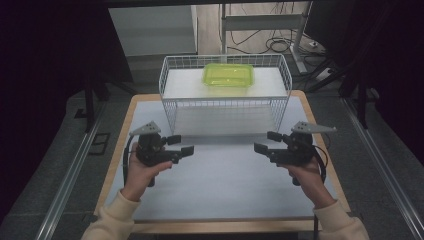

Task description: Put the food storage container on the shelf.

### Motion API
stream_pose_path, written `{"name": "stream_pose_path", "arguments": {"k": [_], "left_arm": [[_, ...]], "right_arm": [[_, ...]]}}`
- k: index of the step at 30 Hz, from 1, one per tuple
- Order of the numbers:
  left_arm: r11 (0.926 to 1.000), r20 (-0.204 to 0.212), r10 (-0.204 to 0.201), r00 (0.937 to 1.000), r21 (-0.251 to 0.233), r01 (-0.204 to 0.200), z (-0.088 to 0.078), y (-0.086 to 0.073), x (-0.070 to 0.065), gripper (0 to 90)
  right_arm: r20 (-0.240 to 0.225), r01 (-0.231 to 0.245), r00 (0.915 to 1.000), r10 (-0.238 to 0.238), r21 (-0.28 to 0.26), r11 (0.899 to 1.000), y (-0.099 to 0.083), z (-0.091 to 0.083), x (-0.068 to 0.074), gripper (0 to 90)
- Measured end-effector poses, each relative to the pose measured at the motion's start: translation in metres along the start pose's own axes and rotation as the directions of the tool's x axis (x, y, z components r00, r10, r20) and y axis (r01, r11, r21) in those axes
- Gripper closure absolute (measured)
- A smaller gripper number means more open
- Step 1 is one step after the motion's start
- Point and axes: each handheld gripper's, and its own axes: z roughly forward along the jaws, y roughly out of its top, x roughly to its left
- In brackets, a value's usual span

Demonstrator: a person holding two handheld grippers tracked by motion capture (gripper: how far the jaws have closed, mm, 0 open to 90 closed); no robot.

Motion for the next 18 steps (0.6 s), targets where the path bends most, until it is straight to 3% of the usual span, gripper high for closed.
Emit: {"name": "stream_pose_path", "arguments": {"k": [2,5,6,7,9,18], "left_arm": [[0.9996,-0.028,0.018,0.9995,0.022,-0.017,0.002,-0.014,-0.002,23.0],[0.999,-0.022,-0.02,0.9996,0.04,0.021,0.004,-0.034,0.0,23.7],[0.999,-0.022,-0.02,0.9996,0.04,0.021,0.004,-0.034,0.0,23.5],[0.9977,-0.042,-0.02,0.9989,0.063,0.022,0.007,-0.043,0.001,23.6],[0.9966,-0.035,-0.033,0.9988,0.074,0.036,0.01,-0.049,0.001,23.7],[0.9948,-0.03,-0.028,0.9992,0.097,0.03,0.018,-0.056,0.003,23.7]], "right_arm": [[-0.004,-0.012,0.9999,0.012,0.016,1.0,-0.016,-0.002,-0.002,21.9],[0.004,-0.041,0.9991,0.041,0.033,0.999,-0.045,-0.004,-0.005,22.3],[0.004,-0.041,0.9991,0.041,0.033,0.999,-0.045,-0.004,-0.005,22.3],[0.016,-0.036,0.9993,0.035,0.09,0.995,-0.06,-0.004,-0.007,22.0],[0.025,-0.053,0.9984,0.051,0.106,0.993,-0.072,-0.004,-0.009,22.0],[0.06,-0.007,0.9982,0.001,0.105,0.994,-0.08,-0.004,-0.009,21.6]]}}
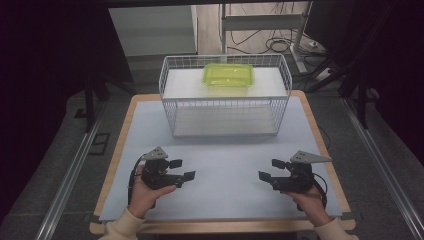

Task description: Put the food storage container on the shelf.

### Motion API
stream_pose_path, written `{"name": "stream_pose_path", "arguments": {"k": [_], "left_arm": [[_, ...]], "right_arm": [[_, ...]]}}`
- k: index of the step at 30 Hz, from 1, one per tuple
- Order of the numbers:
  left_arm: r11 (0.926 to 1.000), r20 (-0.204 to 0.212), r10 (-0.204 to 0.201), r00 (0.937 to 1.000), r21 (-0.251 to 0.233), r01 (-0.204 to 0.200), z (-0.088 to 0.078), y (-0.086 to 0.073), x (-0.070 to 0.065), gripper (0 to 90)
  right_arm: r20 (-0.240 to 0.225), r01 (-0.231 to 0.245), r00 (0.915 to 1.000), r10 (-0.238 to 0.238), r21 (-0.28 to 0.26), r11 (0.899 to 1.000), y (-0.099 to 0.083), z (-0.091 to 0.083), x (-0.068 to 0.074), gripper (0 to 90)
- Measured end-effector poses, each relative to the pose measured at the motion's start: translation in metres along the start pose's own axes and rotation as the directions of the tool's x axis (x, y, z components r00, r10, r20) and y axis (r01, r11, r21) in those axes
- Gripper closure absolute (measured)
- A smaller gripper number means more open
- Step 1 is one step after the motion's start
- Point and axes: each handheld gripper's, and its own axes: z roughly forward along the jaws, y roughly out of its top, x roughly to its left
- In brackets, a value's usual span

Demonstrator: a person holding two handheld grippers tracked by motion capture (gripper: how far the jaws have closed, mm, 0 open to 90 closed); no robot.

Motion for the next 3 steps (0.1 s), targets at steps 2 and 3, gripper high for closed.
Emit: {"name": "stream_pose_path", "arguments": {"k": [2,3], "left_arm": [[1.0,-0.005,-0.006,1.0,0.005,0.006,0.0019,-0.0025,0.0025,23.7],[1.0,-0.005,-0.006,1.0,0.005,0.006,0.0019,-0.0025,0.0025,23.7]], "right_arm": [[0.021,0.034,0.9992,-0.034,0.007,0.999,-0.003,0.0022,0.0009,19.8],[0.031,0.041,0.9987,-0.041,0.007,0.999,-0.0039,0.003,0.0009,19.0]]}}
